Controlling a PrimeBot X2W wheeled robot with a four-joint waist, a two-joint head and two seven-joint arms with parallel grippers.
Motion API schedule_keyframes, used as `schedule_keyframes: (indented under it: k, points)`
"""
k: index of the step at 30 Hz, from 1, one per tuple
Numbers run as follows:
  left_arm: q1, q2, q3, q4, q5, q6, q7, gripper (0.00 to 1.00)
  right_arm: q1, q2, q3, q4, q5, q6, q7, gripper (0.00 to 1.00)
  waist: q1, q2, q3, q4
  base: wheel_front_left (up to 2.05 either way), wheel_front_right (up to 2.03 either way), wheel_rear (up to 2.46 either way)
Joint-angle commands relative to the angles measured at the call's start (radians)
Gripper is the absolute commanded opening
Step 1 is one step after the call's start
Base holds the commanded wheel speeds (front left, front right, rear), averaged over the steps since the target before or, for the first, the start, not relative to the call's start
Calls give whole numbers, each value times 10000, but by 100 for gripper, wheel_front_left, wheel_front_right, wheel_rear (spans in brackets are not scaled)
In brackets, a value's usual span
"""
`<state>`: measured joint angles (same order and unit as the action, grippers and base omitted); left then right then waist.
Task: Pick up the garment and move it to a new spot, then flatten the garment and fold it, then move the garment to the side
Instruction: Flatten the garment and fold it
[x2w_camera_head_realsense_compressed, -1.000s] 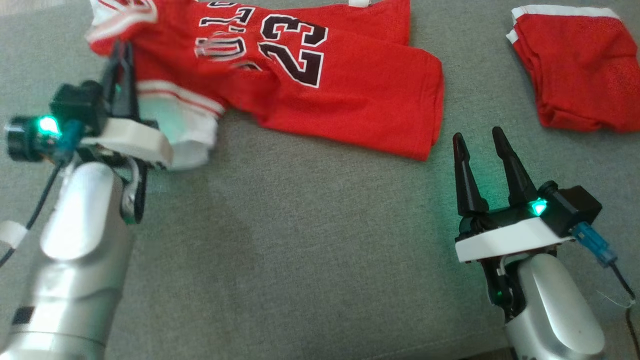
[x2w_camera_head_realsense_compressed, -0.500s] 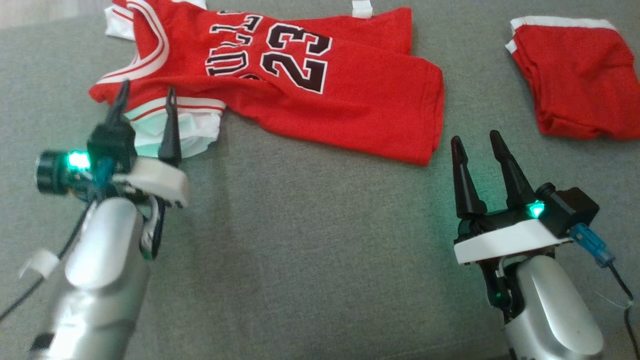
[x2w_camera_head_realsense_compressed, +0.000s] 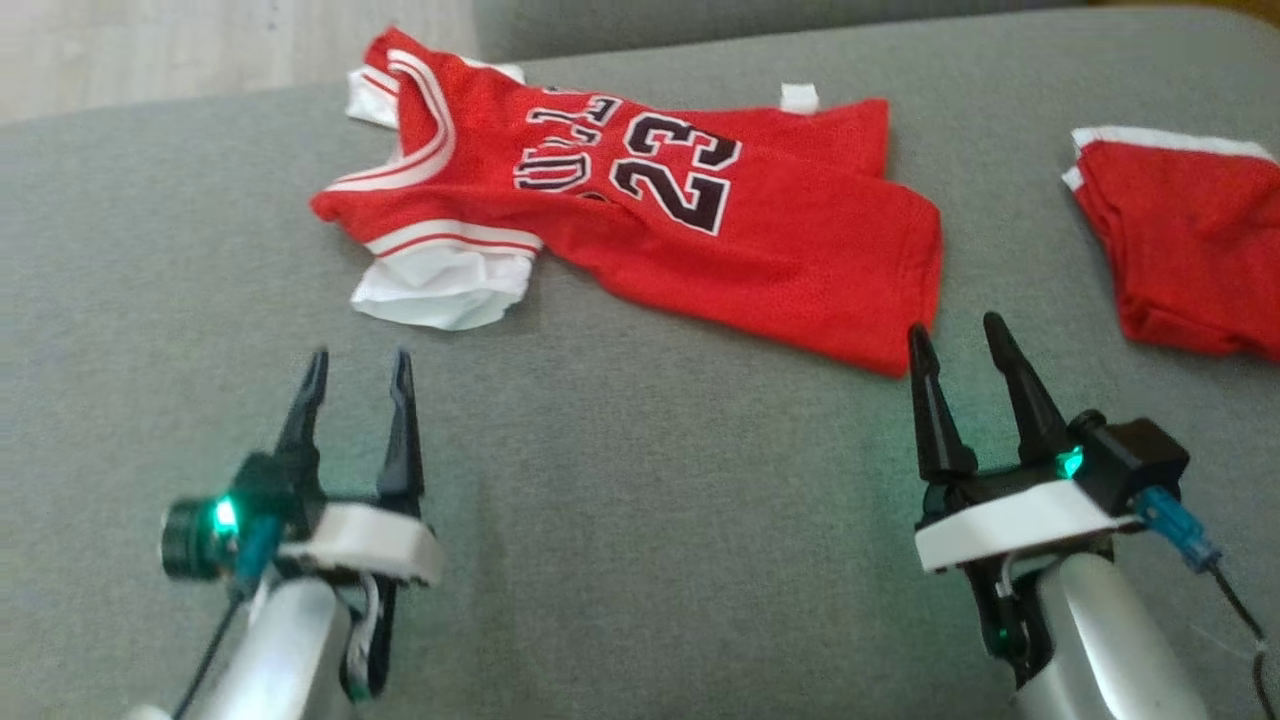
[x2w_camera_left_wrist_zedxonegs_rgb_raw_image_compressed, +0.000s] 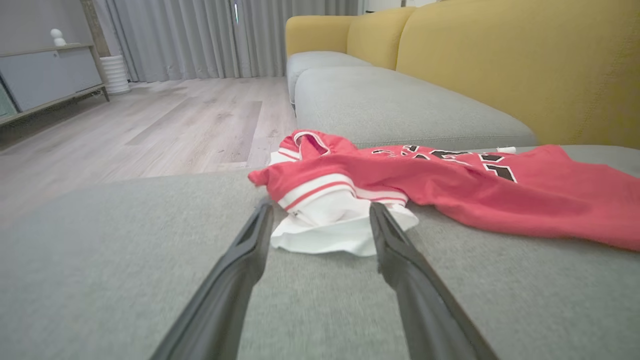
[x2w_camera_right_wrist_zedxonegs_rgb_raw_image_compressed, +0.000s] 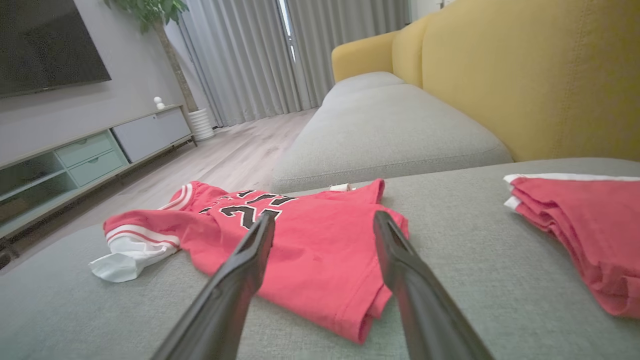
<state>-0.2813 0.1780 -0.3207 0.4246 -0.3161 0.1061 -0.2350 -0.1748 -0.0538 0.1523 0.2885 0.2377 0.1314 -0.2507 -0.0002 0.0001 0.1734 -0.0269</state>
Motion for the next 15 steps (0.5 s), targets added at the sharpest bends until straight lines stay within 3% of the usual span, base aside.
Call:
schedule_keyframes:
  k: [1,7,15]
  points:
    - [-245,165,384,-345,-39,46,-129,100,-131,36,200,-279,-30,-7,-111,100,2,-1,-162,161,0,0,0]
    - [258,147,531,-722,-251,234,-129,100,-131,36,324,-258,-13,-7,-111,100,2,-1,-155,207,0,0,0]
    - [-567,533,788,-628,-424,283,599,100,-354,36,353,-433,4,-7,-111,100,2,-1,464,-153,0,0,0]
